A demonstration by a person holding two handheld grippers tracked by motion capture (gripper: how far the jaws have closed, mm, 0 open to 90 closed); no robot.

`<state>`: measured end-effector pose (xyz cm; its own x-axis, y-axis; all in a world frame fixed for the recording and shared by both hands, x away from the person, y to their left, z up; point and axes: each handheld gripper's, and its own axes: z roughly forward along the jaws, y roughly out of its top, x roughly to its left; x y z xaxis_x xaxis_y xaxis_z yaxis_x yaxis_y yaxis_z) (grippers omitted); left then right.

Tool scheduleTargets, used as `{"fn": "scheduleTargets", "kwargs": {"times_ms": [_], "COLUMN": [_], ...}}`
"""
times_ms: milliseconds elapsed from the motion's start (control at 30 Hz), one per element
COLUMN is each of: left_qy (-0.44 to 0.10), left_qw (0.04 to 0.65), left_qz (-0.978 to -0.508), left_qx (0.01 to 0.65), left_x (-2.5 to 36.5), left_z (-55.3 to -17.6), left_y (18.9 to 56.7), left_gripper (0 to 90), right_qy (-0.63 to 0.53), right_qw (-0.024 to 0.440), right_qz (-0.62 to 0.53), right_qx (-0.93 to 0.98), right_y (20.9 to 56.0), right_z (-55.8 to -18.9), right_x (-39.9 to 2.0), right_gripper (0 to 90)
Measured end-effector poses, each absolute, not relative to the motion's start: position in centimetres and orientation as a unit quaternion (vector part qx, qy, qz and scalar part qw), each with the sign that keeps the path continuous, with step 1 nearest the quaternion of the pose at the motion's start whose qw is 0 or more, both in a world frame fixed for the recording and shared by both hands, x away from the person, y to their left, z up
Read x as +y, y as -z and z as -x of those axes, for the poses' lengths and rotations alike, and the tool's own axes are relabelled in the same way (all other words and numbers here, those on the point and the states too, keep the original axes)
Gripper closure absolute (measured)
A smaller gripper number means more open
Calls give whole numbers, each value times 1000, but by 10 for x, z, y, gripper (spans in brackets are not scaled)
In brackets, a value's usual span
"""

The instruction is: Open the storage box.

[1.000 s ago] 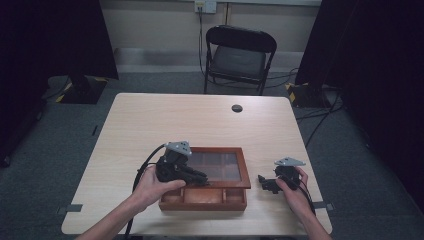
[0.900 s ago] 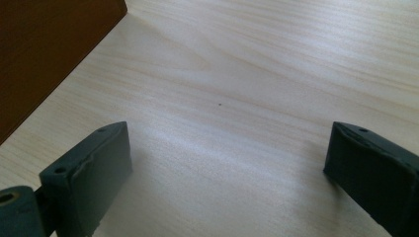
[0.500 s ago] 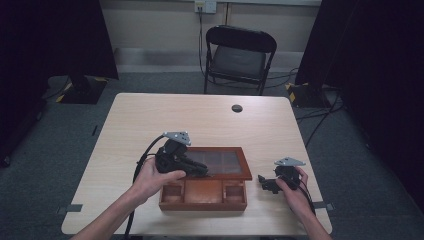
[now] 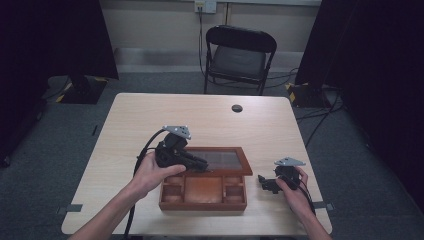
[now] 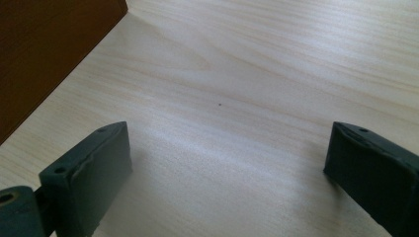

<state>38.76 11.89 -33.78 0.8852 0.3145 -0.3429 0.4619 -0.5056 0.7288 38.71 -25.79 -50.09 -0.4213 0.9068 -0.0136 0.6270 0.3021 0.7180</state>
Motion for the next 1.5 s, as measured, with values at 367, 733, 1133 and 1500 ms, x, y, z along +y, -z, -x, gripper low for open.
{"fn": "scheduleTargets", "kwargs": {"times_ms": [367, 733, 1133, 1500], "left_qy": [78, 79, 68, 62], "left_qw": [450, 443, 447, 449], "left_qz": [-859, -862, -860, -860], "left_qx": [233, 233, 235, 234], "left_x": [120, 120, 119, 119], "left_z": [-395, -399, -403, -406], "left_y": [329, 323, 318, 315], "left_gripper": [810, 810, 810, 812], "right_qy": [-325, -325, -325, -325], "right_qw": [214, 214, 214, 213], "right_qz": [-493, -493, -493, -493], "right_qx": [778, 778, 778, 778], "right_y": [501, 501, 501, 501], "right_z": [-387, -387, -387, -387], "right_x": [-258, -258, -258, -258], "right_gripper": [30, 30, 29, 29]}}
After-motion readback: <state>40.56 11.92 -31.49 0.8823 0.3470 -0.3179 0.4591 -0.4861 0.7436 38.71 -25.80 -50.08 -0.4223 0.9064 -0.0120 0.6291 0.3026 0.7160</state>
